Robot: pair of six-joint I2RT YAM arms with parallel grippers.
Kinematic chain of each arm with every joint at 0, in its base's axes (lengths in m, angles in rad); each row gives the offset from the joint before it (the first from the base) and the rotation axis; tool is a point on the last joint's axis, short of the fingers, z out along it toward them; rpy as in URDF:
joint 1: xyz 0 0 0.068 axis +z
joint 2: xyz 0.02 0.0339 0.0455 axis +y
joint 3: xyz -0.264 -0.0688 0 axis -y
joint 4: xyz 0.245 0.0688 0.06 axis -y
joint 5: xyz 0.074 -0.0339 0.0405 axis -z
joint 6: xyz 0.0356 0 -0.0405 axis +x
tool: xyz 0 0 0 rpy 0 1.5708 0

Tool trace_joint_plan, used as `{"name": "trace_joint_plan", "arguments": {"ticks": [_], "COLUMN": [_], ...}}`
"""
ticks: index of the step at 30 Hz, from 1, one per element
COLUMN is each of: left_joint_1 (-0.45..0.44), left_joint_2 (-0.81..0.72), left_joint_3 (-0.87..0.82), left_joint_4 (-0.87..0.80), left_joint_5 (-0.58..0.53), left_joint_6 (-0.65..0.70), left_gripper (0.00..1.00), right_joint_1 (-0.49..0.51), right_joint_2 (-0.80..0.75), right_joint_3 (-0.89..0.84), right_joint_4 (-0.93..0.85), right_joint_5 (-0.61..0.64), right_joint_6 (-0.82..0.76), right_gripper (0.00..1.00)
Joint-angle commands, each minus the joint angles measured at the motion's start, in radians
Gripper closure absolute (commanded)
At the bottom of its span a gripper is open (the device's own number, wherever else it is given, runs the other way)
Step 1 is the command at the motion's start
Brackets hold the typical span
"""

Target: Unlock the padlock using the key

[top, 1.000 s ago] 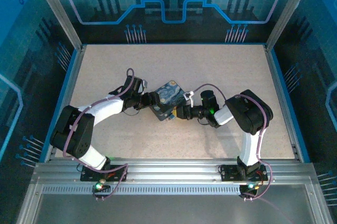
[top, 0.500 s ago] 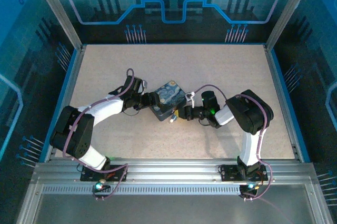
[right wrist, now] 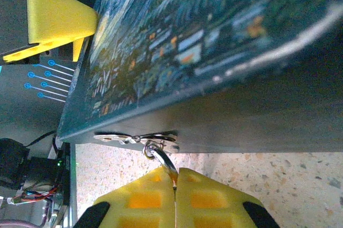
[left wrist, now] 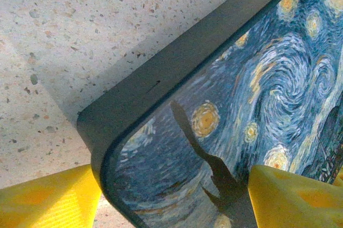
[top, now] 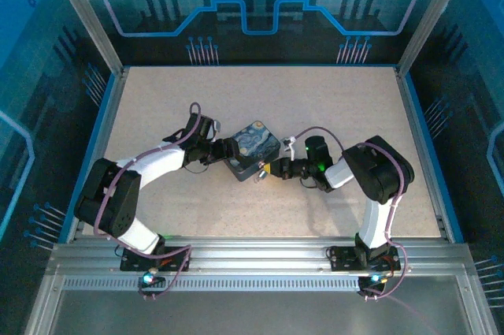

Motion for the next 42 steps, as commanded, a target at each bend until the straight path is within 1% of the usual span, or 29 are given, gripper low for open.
{"name": "trace_joint_plan", "arguments": {"ticks": [1,10,18,26,27,29,32,38,42], "left_joint_1": [-0.012,-0.012,-0.011,0.005,0.008,0.015,0.033,0.058,0.069], "left_joint_2": [0.002,0.0,-0.03,-0.134,-0.159,-0.217,-0.308,-0.497,-0.621], "left_joint_3": [-0.037,-0.039,-0.035,-0.037,-0.044,-0.067,-0.096,-0.166,-0.218], "left_joint_4": [-0.099,-0.101,-0.101,-0.084,-0.07,-0.038,0.003,0.074,0.106], "left_joint_5": [-0.02,-0.023,-0.024,-0.065,-0.077,-0.106,-0.14,-0.219,-0.273], "left_joint_6": [0.023,0.029,0.034,0.051,0.056,0.061,0.084,0.155,0.19], "left_gripper": [0.26,0.25,0.23,0.14,0.11,0.02,0.01,0.01,0.01], "right_joint_1": [-0.017,-0.039,-0.057,-0.069,-0.07,-0.07,-0.07,-0.066,-0.064], "right_joint_2": [-0.024,-0.032,-0.073,-0.182,-0.198,-0.231,-0.303,-0.516,-0.67], "right_joint_3": [-0.003,-0.015,-0.04,-0.049,-0.051,-0.048,-0.037,0.011,0.04], "right_joint_4": [0.023,0.066,0.044,-0.099,-0.118,-0.159,-0.263,-0.635,-0.884], "right_joint_5": [0.008,0.026,0.044,0.051,0.053,0.053,0.061,0.11,0.165], "right_joint_6": [0.028,0.079,0.071,0.0,-0.007,-0.019,-0.05,-0.141,-0.181], "right_gripper": [0.95,0.95,0.96,0.95,0.95,0.95,0.95,0.94,0.94]}}
